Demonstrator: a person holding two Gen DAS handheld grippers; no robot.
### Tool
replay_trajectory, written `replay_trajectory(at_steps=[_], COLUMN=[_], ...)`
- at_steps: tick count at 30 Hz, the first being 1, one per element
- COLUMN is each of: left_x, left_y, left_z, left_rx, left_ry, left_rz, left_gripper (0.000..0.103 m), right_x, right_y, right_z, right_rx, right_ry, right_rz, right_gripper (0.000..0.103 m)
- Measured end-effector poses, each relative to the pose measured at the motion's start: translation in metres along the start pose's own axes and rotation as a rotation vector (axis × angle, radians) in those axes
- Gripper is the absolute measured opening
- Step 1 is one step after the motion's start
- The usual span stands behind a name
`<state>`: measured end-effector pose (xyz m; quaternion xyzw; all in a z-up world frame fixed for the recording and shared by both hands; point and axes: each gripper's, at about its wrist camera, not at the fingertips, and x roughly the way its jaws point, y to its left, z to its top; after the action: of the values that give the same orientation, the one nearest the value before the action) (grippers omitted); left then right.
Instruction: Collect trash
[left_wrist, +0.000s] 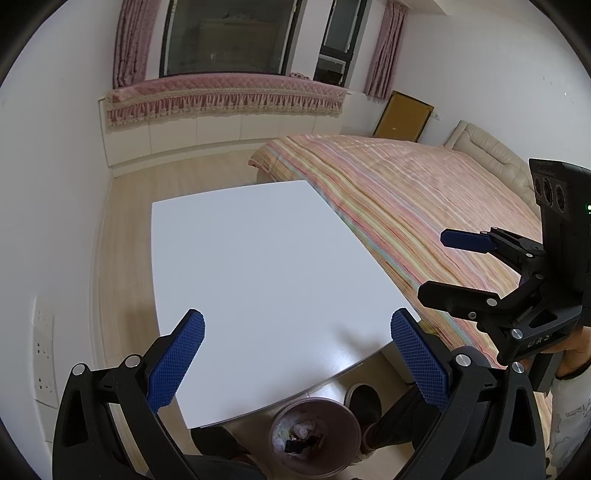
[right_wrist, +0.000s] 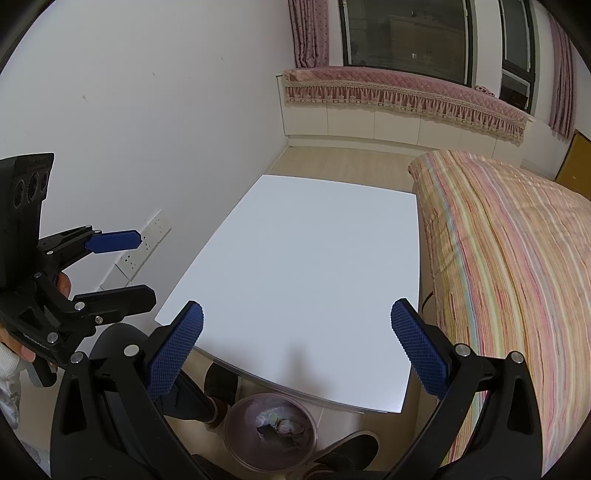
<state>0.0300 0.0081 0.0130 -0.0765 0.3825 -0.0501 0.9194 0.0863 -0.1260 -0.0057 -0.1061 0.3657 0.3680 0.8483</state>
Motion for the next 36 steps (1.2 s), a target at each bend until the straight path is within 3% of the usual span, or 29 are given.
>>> replay_trajectory(at_steps=[36], left_x=[0.0002], left_y=[-0.0014], left_z=[0.0003], left_rx=[0.012], left_ry=[-0.001], left_rz=[0.003], left_gripper=[0.097], right_x=[-0.0019], right_y=[-0.0072], right_z=[-0.0036], right_rx=[0.001], right_ry=[0.005], right_rz=[-0.008], right_gripper=[0.100])
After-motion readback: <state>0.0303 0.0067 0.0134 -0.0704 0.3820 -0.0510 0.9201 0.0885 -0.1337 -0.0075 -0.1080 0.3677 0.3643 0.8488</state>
